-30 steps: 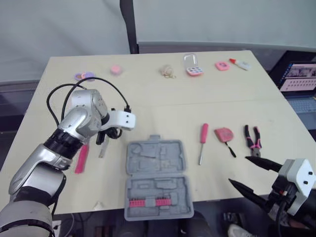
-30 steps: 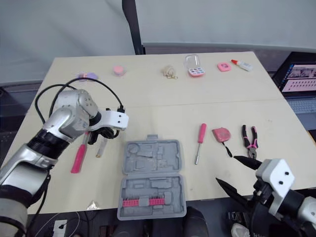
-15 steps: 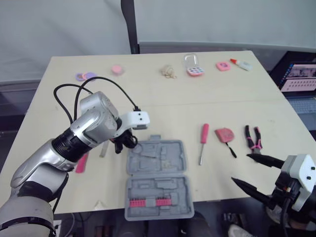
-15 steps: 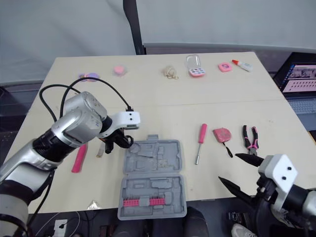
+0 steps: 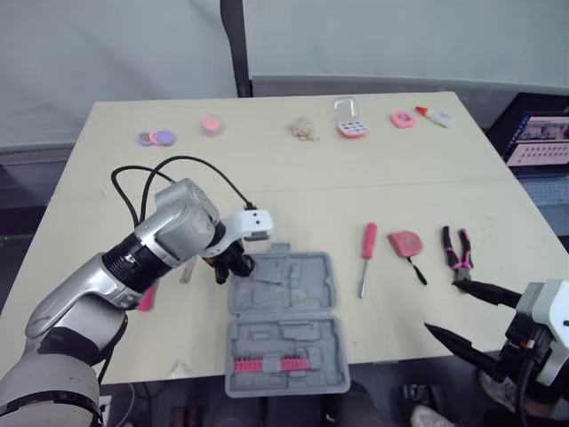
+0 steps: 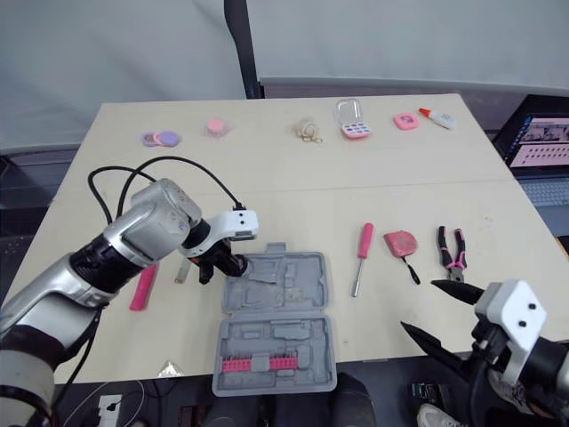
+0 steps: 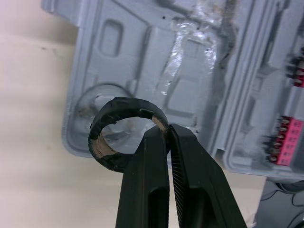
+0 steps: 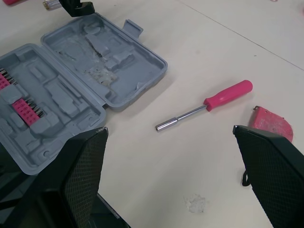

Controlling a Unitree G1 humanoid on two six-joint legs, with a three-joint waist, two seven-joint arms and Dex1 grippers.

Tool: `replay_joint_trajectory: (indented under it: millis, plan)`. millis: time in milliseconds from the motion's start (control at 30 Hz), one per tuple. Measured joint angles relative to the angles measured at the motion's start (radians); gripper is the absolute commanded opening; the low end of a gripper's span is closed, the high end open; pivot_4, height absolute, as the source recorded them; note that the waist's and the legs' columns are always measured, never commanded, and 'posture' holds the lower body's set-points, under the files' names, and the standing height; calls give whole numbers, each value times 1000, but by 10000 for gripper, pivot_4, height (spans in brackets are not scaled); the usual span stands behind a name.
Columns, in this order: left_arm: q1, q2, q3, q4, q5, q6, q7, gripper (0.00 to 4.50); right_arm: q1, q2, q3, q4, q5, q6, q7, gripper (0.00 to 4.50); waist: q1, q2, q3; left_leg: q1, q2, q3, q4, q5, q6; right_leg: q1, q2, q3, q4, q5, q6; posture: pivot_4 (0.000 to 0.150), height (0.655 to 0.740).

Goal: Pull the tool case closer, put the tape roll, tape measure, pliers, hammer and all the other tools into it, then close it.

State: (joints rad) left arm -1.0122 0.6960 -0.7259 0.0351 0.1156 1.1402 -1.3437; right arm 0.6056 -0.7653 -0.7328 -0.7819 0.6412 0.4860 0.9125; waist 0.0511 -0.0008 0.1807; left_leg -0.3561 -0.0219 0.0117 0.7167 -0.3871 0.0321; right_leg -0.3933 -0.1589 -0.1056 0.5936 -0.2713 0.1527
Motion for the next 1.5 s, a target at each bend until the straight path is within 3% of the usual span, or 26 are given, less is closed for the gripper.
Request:
replay_joint_trajectory:
  millis: [1167, 1333, 1500]
  plan:
    - [23, -49, 0, 138, -35, -129, 76, 245, 23, 1, -57, -16, 22, 22, 0, 45000, 0, 0, 0, 0, 0, 0, 0, 0, 0, 0, 0, 0, 0, 0, 0, 1500, 7287]
    - [23, -48, -2, 138, -34, -127, 69, 19103, 23, 1, -57, -17, 28, 24, 0, 45000, 0, 0, 0, 0, 0, 0, 0, 0, 0, 0, 0, 0, 0, 0, 0, 1500, 7287]
    - [14, -34, -3, 125, -33, -76, 67, 19103, 15, 0, -57, -18, 28, 26, -1, 45000, -1, 0, 0, 0, 0, 0, 0, 0, 0, 0, 0, 0, 0, 0, 0, 1500, 7287]
